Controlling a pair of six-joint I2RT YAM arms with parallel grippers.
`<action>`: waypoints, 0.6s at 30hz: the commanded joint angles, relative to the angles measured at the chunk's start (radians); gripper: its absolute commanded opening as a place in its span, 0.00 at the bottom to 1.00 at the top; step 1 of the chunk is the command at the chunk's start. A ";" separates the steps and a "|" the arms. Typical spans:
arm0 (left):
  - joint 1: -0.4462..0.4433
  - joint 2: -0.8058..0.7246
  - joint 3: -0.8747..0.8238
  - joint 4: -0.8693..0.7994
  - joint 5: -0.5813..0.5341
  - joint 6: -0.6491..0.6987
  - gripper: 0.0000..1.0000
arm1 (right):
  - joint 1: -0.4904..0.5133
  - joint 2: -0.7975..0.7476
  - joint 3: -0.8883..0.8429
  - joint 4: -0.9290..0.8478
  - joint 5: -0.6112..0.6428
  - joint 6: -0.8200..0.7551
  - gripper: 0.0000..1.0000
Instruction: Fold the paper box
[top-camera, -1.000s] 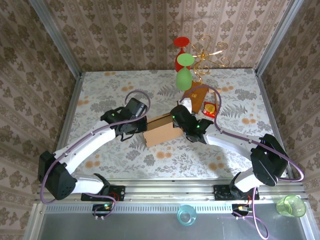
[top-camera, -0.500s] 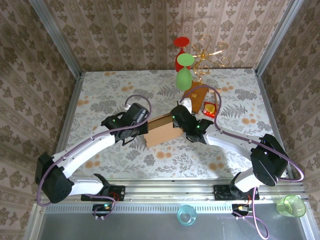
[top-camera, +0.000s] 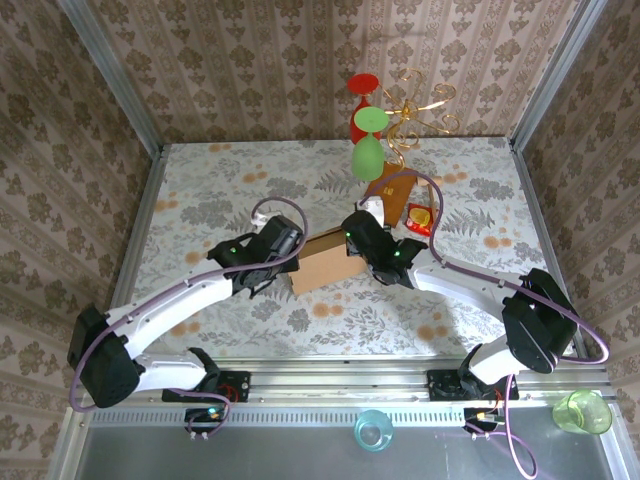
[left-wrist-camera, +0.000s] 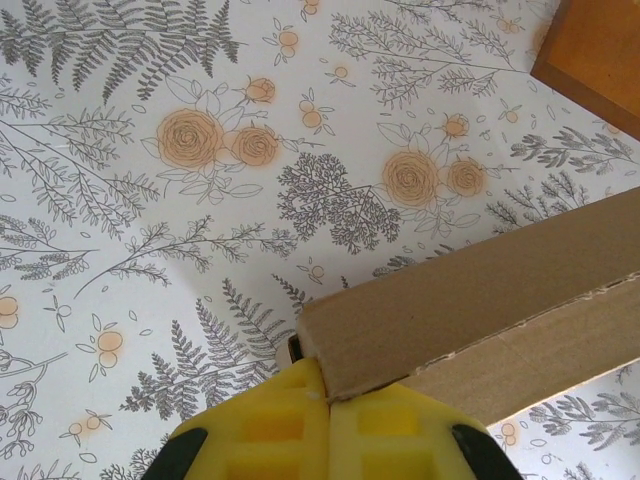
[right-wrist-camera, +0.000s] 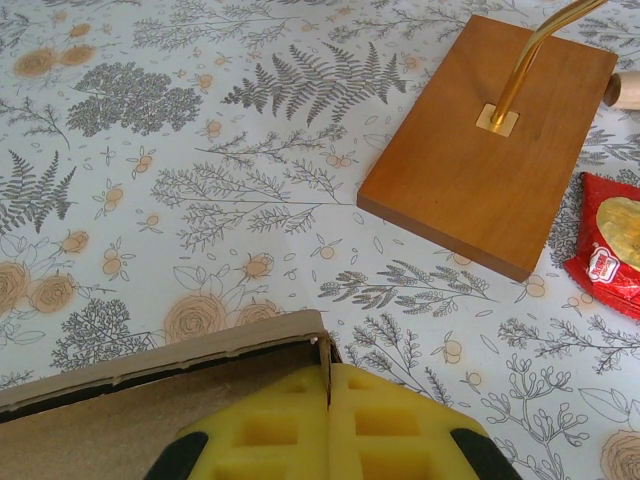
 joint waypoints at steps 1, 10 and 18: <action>-0.038 0.018 -0.045 -0.034 0.035 -0.031 0.00 | 0.018 -0.012 -0.012 -0.084 -0.047 0.001 0.00; -0.106 0.024 -0.061 -0.052 -0.085 -0.075 0.00 | 0.013 -0.044 -0.004 -0.111 -0.063 0.013 0.01; -0.147 0.040 -0.091 -0.058 -0.183 -0.134 0.00 | 0.010 -0.081 -0.007 -0.138 -0.095 0.034 0.18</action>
